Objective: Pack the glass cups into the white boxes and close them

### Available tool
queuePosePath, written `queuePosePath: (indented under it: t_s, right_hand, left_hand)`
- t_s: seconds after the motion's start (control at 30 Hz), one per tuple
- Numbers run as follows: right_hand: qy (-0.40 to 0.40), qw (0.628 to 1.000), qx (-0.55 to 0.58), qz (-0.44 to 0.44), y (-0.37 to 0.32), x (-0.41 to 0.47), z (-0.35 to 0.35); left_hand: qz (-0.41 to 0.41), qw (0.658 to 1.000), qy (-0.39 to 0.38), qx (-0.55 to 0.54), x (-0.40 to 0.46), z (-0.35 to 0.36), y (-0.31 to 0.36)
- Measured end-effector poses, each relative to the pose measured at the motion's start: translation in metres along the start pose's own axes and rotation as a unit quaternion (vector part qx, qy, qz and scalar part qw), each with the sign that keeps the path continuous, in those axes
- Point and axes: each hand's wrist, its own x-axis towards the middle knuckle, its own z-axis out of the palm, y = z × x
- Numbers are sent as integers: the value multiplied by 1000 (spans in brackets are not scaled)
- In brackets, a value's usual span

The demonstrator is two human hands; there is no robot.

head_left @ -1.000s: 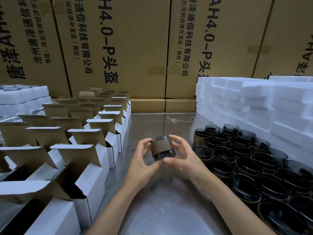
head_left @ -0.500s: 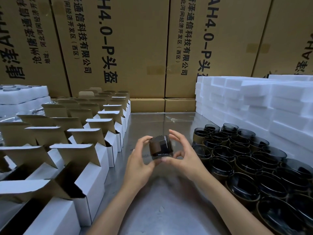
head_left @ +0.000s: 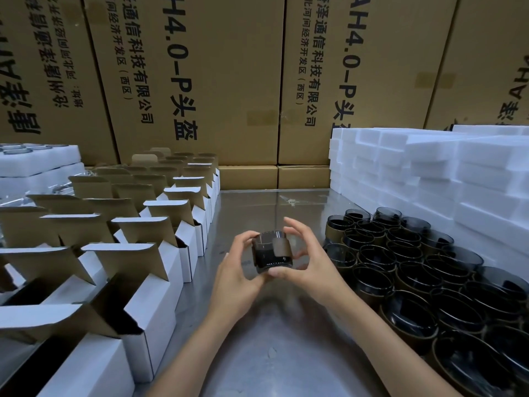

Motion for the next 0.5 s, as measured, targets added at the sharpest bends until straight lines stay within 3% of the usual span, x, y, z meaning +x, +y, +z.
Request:
queuePosePath:
  t_s: [0.17, 0.37, 0.5]
  right_hand:
    - [-2, 999, 43, 5, -2, -1, 3]
    - [27, 998, -43, -37, -6, -4, 4]
    - [-4, 1000, 20, 11, -3, -2, 5]
  left_hand:
    - [-30, 997, -36, -54, -1, 2, -4]
    - [97, 991, -28, 90, -1, 4, 0]
    - [33, 999, -11, 27, -1, 2, -1]
